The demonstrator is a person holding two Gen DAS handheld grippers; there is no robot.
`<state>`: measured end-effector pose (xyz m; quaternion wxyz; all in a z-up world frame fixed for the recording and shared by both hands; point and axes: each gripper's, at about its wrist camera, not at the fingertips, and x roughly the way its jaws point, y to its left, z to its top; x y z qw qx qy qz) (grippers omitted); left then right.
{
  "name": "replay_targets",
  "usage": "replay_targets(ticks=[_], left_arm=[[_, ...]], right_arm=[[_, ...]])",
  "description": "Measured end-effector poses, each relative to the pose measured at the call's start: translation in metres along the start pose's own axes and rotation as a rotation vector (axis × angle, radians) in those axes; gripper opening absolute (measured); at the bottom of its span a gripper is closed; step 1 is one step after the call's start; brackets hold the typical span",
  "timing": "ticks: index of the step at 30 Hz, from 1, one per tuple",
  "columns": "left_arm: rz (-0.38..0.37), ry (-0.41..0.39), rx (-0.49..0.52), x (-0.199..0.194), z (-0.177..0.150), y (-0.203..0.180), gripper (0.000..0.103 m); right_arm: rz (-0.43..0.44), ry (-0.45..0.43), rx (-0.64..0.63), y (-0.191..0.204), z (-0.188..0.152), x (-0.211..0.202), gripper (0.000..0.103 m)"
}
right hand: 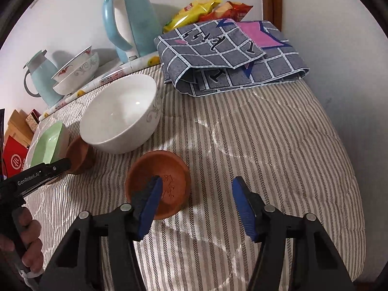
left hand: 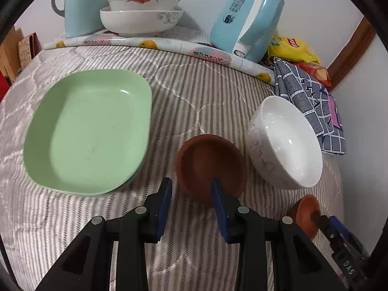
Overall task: Organize plates and bowls
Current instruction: 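Move the left gripper to the small brown bowl and close on its rim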
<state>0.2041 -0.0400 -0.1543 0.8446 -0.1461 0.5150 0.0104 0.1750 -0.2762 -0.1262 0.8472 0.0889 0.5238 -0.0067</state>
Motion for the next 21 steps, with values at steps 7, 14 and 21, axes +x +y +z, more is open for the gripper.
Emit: replay_targets(ticks=[7, 14, 21], left_arm=[[0.034, 0.020, -0.006, 0.014, 0.003, -0.004, 0.032], [0.024, 0.020, -0.015, 0.021, 0.005, -0.004, 0.032], [0.026, 0.019, -0.028, 0.026, 0.009, -0.002, 0.029]], right_arm=[[0.024, 0.037, 0.012, -0.002, 0.001, 0.017, 0.046], [0.035, 0.065, -0.031, 0.010, -0.001, 0.029, 0.030], [0.048, 0.074, -0.038, 0.013, 0.000, 0.037, 0.014]])
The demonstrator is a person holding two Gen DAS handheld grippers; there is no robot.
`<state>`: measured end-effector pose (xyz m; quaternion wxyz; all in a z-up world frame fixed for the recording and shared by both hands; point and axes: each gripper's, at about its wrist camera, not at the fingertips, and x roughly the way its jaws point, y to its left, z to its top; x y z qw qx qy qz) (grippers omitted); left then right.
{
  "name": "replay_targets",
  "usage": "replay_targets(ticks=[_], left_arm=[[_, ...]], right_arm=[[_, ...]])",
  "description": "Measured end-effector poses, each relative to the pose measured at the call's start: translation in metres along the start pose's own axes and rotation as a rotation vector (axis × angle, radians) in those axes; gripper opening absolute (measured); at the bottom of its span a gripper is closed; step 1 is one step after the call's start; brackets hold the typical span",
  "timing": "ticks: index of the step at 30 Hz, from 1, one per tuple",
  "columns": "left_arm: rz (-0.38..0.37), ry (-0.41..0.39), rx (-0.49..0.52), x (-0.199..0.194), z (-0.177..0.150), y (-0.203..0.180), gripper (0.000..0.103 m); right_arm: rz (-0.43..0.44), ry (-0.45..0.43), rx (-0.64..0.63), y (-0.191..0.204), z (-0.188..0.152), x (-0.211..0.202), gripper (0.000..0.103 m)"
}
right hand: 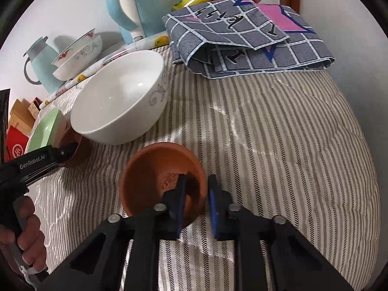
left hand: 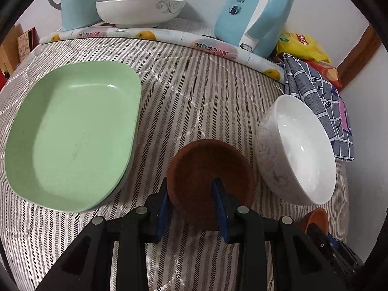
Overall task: Organize plates and bowls
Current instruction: 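Move the left gripper to the small brown bowl and close on its rim, then carry the second brown bowl to the white bowl with the right gripper while the left holds its bowl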
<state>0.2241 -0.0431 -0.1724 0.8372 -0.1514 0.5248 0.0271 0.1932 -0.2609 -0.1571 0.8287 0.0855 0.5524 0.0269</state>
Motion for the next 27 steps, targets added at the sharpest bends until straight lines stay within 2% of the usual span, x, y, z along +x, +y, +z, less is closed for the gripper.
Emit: replay_targets(ticks=[5, 12, 27], left_arm=[[0.017, -0.006, -0.013, 0.001, 0.000, 0.003, 0.016], [-0.006, -0.020, -0.005, -0.005, 0.000, 0.003, 0.010], [-0.035, -0.065, 0.050, -0.029, -0.007, 0.002, 0.008]], right_arm=[[-0.010, -0.012, -0.002, 0.000, 0.000, -0.001, 0.011], [-0.021, -0.049, -0.016, 0.004, -0.001, -0.007, 0.008], [-0.035, -0.088, -0.012, 0.010, -0.008, -0.025, 0.008]])
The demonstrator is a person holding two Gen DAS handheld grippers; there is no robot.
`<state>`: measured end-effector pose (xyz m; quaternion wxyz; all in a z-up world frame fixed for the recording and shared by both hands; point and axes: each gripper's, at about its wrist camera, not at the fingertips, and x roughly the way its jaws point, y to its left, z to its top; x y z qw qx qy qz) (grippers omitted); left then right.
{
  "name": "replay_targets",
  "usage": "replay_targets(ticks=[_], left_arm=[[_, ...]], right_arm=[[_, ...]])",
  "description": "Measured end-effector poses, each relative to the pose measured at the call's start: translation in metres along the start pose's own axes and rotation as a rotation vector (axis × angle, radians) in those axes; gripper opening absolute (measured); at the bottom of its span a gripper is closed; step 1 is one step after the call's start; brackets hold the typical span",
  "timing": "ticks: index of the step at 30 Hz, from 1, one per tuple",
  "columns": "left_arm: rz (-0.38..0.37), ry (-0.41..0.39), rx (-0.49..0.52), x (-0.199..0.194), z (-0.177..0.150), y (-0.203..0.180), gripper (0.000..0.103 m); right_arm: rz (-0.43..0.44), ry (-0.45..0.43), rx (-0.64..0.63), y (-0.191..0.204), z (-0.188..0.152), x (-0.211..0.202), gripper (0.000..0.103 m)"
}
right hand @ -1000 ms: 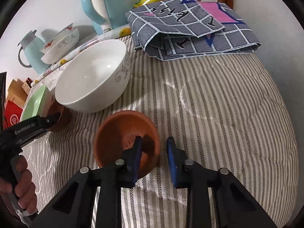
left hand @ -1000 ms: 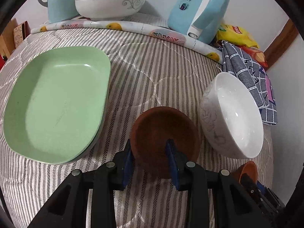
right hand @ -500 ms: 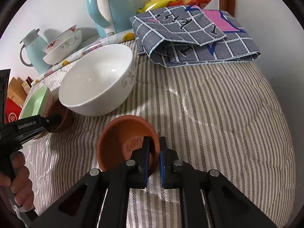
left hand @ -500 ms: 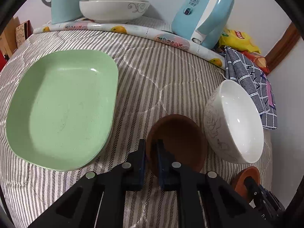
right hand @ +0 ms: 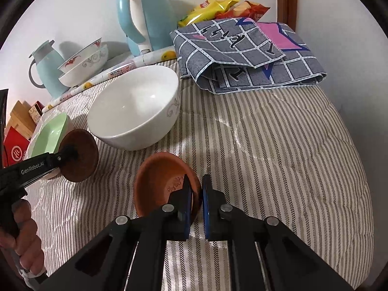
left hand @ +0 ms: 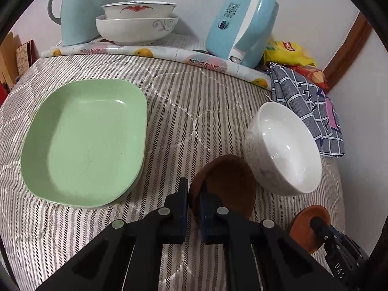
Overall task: Organize plates and bowls
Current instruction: 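Carry the second brown bowl to the white bowl with the right gripper while the left holds its bowl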
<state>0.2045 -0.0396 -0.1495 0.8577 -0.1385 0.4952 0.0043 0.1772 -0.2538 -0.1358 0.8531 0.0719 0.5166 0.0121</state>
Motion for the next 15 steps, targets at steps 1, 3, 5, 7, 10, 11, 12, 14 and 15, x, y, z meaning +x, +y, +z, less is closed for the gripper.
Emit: replay_targets(ticks=[1, 3, 5, 7, 10, 11, 12, 14, 15], left_arm=[[-0.004, 0.002, -0.001, -0.002, 0.000, 0.001, 0.008], [-0.004, -0.007, 0.000, -0.007, 0.001, 0.002, 0.008], [-0.006, -0.011, -0.002, -0.012, 0.001, 0.004, 0.008], [-0.012, -0.017, -0.003, -0.017, 0.002, 0.005, 0.008], [-0.009, -0.034, -0.004, -0.026, 0.004, 0.006, 0.008], [-0.011, -0.036, -0.004, -0.029, 0.005, 0.007, 0.008], [-0.011, -0.038, -0.003, -0.030, 0.006, 0.007, 0.008], [-0.015, -0.052, -0.003, -0.037, 0.009, 0.007, 0.008], [-0.017, -0.055, -0.002, -0.039, 0.010, 0.007, 0.008]], right_arm=[[0.000, -0.003, 0.000, 0.001, 0.000, -0.001, 0.008], [-0.002, -0.010, -0.002, 0.002, 0.000, -0.004, 0.008], [-0.005, -0.016, -0.003, 0.003, 0.001, -0.008, 0.008], [-0.005, -0.025, 0.001, 0.003, 0.001, -0.013, 0.008], [-0.005, -0.036, 0.007, 0.005, 0.002, -0.021, 0.008], [-0.004, -0.043, 0.006, 0.005, 0.002, -0.024, 0.008], [-0.004, -0.051, 0.005, 0.006, 0.003, -0.028, 0.008], [-0.007, -0.062, 0.001, 0.007, 0.004, -0.034, 0.008], [-0.007, -0.067, 0.002, 0.008, 0.005, -0.037, 0.008]])
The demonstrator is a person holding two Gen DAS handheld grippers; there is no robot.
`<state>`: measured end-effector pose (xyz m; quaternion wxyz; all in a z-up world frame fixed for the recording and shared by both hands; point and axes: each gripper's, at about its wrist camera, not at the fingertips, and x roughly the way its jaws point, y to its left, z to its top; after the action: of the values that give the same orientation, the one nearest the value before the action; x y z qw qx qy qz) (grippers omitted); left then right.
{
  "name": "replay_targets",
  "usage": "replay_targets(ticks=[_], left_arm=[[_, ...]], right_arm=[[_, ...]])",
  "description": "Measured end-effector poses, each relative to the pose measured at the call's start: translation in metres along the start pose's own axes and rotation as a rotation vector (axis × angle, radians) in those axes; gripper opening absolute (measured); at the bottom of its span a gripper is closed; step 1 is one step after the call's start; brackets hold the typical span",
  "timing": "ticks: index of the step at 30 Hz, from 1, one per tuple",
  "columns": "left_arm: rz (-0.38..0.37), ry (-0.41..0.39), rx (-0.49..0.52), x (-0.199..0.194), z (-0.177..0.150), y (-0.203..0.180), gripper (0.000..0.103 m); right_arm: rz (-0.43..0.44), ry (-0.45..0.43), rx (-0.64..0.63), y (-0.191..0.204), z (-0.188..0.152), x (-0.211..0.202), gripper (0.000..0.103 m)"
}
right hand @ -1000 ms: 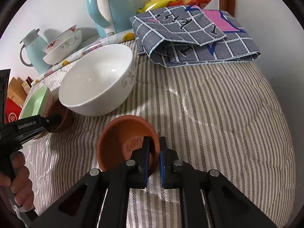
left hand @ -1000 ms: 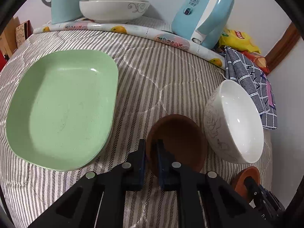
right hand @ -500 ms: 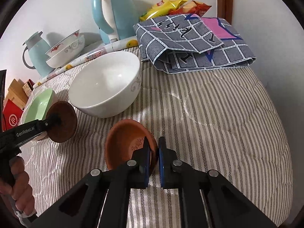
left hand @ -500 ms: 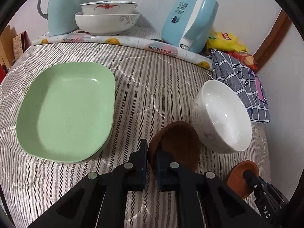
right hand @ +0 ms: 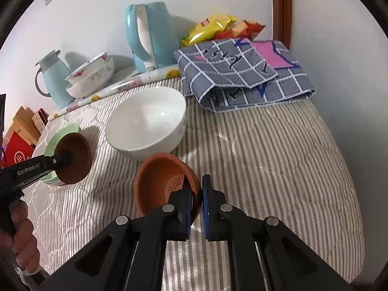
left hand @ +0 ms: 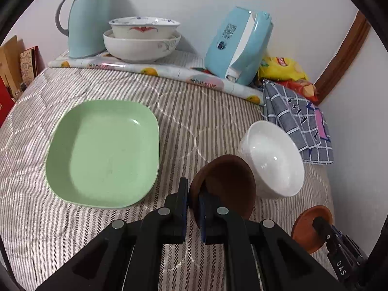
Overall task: Organize plates and bowls
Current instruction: 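Carry the second brown bowl to the white bowl with the right gripper while the left holds its bowl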
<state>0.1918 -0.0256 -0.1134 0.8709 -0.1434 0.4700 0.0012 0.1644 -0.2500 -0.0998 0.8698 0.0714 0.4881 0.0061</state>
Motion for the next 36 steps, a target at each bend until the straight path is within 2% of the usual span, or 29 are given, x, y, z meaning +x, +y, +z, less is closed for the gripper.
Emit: replay_targets(ticks=[10, 20, 30, 36], left_arm=[[-0.013, -0.039, 0.015, -0.022, 0.016, -0.002, 0.008], [-0.017, -0.076, 0.031, -0.034, 0.045, -0.004, 0.008], [0.011, -0.086, 0.038, -0.029, 0.066, 0.007, 0.008], [0.040, -0.087, 0.029, -0.017, 0.074, 0.019, 0.008]], right_arm=[[0.000, -0.066, 0.002, 0.006, 0.025, -0.026, 0.008], [0.008, -0.107, -0.016, 0.020, 0.056, -0.032, 0.008], [-0.001, -0.106, -0.069, 0.037, 0.082, -0.010, 0.008], [0.013, -0.056, -0.072, 0.043, 0.087, 0.020, 0.008]])
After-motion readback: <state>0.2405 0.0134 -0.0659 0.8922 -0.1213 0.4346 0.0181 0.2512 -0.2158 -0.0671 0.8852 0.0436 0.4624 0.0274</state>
